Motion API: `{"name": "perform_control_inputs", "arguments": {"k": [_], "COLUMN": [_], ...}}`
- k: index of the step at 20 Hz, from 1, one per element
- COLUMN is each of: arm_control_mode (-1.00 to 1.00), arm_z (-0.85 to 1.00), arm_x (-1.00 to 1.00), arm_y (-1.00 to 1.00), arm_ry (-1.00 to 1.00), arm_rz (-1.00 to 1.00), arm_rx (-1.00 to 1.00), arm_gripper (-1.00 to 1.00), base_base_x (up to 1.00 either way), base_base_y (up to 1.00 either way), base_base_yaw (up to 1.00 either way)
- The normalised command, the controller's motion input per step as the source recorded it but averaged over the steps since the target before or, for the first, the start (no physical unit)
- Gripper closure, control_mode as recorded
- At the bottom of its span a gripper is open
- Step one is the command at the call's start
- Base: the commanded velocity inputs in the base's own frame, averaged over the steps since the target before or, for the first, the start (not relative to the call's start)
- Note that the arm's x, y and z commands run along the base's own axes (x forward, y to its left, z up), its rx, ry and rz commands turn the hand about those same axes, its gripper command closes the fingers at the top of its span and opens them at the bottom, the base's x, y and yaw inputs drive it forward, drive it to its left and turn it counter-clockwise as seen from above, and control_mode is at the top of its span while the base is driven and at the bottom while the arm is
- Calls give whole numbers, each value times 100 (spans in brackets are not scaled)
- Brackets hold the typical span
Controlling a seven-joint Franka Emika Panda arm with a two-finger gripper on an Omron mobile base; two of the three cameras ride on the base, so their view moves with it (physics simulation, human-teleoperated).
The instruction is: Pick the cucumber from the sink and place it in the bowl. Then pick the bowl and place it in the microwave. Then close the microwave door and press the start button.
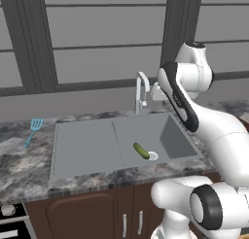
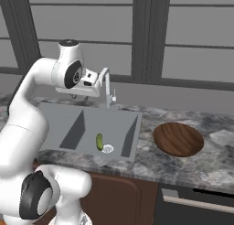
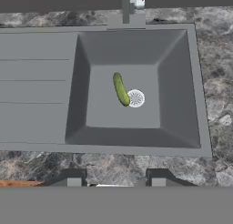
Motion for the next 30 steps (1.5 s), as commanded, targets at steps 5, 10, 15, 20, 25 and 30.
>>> {"name": "perform_control_inputs", "arguments": {"k": [5,10,15,20,25,30], "arm_control_mode": [-100,-100,-100,-100,-100,-100], "arm_z": [-41,-100,-100,-91,-33,-57], "arm_x": [-40,-58,-11,38,66,84], "arm_y": [-8,0,-2,10,26,7], "arm_ry": [5,21,16,8,11,19], "arm_rz": [-1,2,2,1,0,4], "arm_rx": [-2,-4,0,3,-10,-1], "arm_gripper": [-100,-100,-100,-100,-100,-100], "base_base_x": [0,0,0,0,0,0], "base_base_y": [0,0,0,0,0,0], "base_base_yaw": [0,0,0,0,0,0]}}
